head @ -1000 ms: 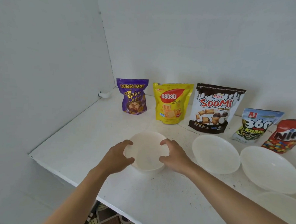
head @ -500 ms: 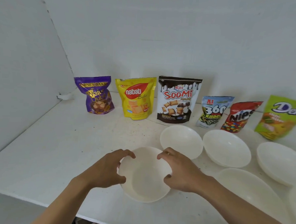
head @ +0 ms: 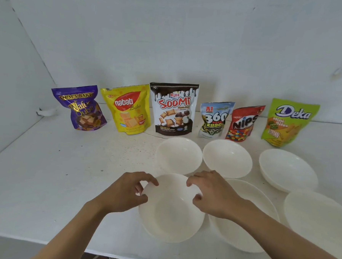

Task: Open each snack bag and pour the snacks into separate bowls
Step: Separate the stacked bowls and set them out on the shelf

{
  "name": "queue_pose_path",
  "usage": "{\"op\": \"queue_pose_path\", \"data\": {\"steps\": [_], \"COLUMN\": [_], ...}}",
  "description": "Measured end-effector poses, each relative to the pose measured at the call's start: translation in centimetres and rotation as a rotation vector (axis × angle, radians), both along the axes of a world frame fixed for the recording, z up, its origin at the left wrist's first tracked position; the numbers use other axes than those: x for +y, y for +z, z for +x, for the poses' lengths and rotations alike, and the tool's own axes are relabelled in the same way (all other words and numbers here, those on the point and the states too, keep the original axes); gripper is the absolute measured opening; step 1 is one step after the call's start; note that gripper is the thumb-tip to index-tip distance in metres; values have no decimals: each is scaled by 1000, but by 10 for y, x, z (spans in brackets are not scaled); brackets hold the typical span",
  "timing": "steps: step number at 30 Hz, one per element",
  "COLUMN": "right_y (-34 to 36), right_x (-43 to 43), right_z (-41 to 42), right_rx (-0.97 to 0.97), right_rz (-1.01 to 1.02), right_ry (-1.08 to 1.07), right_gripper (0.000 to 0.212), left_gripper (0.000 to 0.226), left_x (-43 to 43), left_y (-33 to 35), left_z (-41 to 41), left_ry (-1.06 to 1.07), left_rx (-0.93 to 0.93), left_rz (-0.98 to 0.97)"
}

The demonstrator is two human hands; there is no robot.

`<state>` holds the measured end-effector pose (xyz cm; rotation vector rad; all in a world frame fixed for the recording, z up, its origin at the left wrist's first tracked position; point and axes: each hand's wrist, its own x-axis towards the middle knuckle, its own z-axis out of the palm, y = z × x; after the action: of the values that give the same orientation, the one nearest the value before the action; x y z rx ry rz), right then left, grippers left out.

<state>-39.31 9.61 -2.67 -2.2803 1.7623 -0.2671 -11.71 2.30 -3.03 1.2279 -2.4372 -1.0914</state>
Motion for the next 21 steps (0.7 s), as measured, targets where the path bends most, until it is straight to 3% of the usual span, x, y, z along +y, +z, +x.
{"op": "queue_pose_path", "data": {"steps": [7,21], "right_y": [-7,-1], "right_x": [10,15], "right_z": [-5,-3], "right_rx": [-144,-94], "right_rz": [63,32], "right_ry": [-64,-35], "right_gripper": [43,41], "left_gripper": [50,58], "left_x": [11,23], "left_y": [-8,-8], "left_z": [-4,-18], "left_ry": [76,179], "left_rx": [54,36], "left_rz": [-25,-101]}}
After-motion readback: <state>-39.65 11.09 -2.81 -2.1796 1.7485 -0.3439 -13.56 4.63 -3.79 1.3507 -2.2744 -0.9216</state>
